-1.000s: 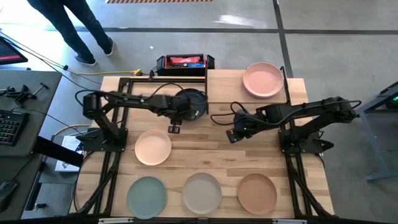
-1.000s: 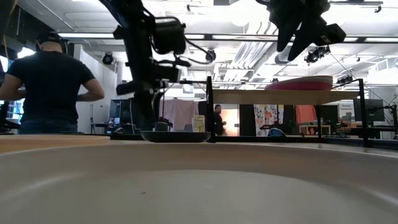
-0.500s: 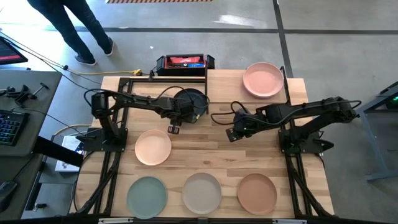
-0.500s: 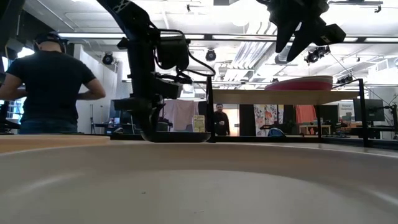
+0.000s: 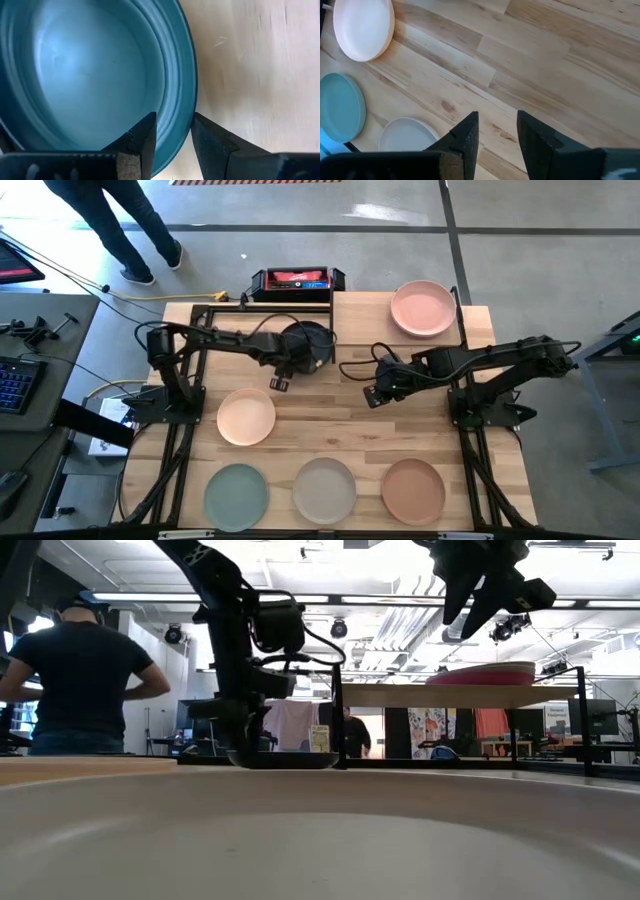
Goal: Place and stack plates onto a shelf
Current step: Stack the black plate on top of the light pink plate on the shelf
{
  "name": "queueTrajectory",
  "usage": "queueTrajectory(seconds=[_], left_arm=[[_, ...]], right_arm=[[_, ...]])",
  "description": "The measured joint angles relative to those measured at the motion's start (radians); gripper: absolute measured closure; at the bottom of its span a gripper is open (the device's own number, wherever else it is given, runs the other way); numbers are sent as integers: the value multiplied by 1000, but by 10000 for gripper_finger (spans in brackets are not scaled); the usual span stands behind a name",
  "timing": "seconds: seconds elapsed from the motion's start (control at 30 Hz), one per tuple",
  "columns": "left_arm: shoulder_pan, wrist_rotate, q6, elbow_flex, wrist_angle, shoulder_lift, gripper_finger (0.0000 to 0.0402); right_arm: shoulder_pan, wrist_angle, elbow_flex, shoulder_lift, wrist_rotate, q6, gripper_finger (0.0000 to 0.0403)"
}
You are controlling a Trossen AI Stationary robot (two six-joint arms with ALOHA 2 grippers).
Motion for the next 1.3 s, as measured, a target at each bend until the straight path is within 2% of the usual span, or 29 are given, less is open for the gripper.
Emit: queueTrajectory(seconds=[0.27,0.43,0.53,0.73,0.8,1.03,1.3], left_arm=[[9,10,0,0,-6,38,291],[9,-28,-8,0,1,51,295],[10,-30,-9,0,1,52,313],[7,-43,-10,2,-7,51,383],[4,-57,-18,3,-11,51,393],[-12,-131,-46,1,-62,35,398],[-30,-126,-122,-1,-147,-68,400]], right_arm=[[0,0,0,0,1,19,290],[0,2,0,0,1,24,290],[0,3,0,0,3,23,290],[0,3,0,0,22,50,290],[0,4,0,0,30,60,290],[0,4,0,0,47,69,290],[0,10,0,0,53,68,290]])
